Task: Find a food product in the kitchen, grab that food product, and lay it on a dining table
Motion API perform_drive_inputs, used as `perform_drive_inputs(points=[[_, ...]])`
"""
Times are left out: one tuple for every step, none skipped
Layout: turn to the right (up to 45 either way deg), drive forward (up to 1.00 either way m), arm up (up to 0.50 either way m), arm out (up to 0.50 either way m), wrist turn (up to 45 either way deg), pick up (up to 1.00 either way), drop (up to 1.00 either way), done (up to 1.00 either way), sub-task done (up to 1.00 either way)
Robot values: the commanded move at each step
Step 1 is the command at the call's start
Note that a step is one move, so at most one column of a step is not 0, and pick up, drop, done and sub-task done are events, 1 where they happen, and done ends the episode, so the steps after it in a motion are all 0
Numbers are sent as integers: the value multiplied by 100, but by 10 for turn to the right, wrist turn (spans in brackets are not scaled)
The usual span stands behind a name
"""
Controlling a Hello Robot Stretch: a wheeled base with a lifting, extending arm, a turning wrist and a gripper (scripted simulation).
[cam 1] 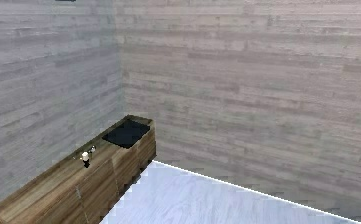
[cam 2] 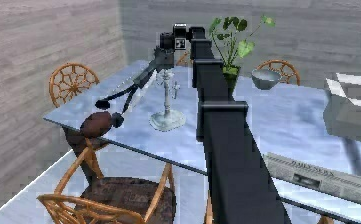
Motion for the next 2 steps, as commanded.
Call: perform_drive_inputs(points=[[0, 0, 0, 0, 450, 0, 0, 0, 0], [0, 0, 0, 0, 450, 0, 0, 0, 0]])
